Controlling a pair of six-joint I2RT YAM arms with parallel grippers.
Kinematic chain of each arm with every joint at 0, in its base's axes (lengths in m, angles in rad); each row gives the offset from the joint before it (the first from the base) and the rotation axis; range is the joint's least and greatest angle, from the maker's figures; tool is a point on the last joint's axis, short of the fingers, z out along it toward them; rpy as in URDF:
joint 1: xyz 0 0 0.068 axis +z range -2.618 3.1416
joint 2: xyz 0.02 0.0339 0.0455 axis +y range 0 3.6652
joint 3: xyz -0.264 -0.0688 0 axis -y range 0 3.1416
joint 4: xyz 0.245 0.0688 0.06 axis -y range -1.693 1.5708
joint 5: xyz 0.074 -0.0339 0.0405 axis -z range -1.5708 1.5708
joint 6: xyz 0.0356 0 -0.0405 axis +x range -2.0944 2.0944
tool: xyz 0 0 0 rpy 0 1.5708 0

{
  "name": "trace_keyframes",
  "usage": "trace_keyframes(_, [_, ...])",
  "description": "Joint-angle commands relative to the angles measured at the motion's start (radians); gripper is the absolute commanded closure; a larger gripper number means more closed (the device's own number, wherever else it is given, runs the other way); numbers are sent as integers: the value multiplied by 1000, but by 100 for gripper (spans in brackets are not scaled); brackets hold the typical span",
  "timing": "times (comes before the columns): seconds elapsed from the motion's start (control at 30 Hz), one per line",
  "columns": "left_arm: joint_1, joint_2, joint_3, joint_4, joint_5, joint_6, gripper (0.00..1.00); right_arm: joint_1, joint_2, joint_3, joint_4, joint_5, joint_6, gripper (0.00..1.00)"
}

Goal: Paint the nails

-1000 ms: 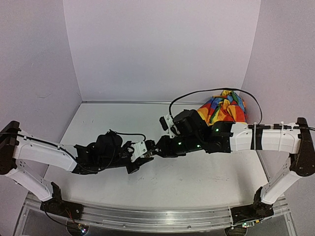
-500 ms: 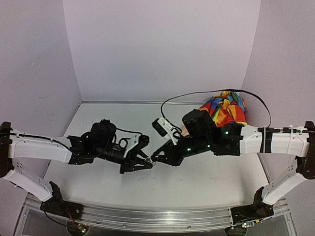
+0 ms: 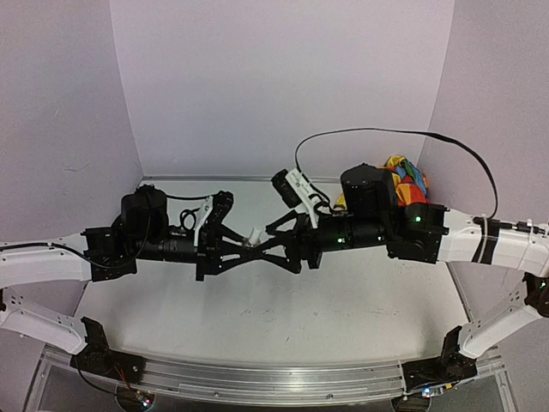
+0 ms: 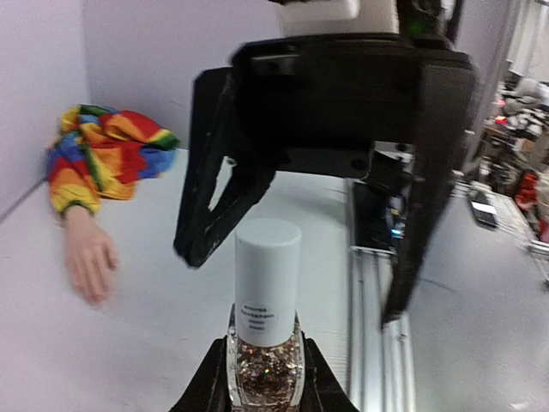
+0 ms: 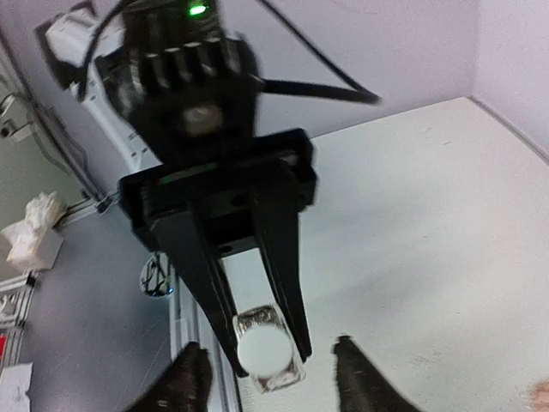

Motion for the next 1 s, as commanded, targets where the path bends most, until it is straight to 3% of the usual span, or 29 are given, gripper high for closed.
trace_keyframes(0.0, [-27,-21,-8,93,-464,66,100,2,-84,-43,52,301,213,6])
trace_keyframes(0.1, [-48,28,12,93,-621,70,100,3,-126,-103,53,481,388,2])
trace_keyframes(0.2, [-63,79,38,94,-682,67,100,1,-146,-140,54,599,540,2])
trace_keyframes(0.43, [-90,139,82,93,-727,44,100,3,-36,-80,136,550,646,2])
trace_keyframes(0.77, [-114,144,69,82,-766,-1,100,47,163,91,115,662,766,30])
trace_keyframes(0.87, [-117,140,69,73,-774,-1,100,65,192,116,115,697,772,49])
trace_keyframes(0.97, [-117,134,68,67,-785,-1,100,74,230,143,115,696,779,62])
